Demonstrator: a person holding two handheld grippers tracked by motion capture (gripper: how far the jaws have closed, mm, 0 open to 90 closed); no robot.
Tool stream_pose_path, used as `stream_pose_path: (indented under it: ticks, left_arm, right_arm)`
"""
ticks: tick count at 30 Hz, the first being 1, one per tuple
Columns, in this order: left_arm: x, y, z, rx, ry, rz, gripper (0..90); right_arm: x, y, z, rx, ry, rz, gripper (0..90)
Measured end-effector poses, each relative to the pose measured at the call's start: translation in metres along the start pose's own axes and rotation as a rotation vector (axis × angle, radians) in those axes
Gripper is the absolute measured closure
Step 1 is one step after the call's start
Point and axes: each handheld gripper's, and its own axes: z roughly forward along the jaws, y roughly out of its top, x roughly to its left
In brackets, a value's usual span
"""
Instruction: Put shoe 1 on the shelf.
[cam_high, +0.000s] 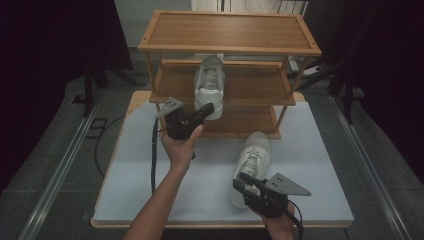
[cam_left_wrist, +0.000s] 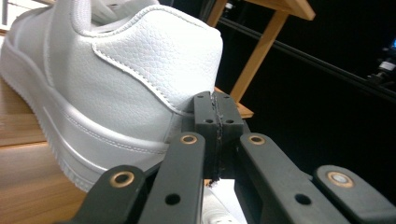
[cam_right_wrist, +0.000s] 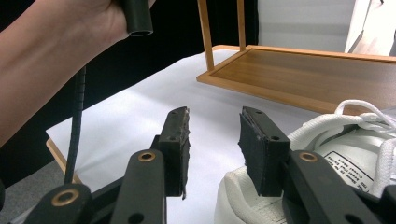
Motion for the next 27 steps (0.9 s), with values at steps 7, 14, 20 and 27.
stream_pose_path:
  ticks: [7, 14, 20, 27]
  left_arm:
    - [0.005, 0.004, 0.007, 0.002, 0.016, -0.015, 90.0]
    - [0.011, 0.008, 0.013, 0.004, 0.02, -0.036, 90.0]
    - [0.012, 0.009, 0.015, 0.0, -0.001, -0.051, 90.0]
    - [0.012, 0.006, 0.008, -0.003, -0.012, -0.043, 80.0]
  right_arm:
    - [0.0, -0.001, 0.001, 0.006, 0.005, 0.0, 61.9]
    - [0.001, 0.0, 0.0, 0.002, 0.005, 0.002, 61.9]
    - [0.001, -0.001, 0.001, 0.004, 0.007, 0.001, 61.9]
    - [0.001, -0.001, 0.002, 0.008, 0.008, -0.002, 61.8]
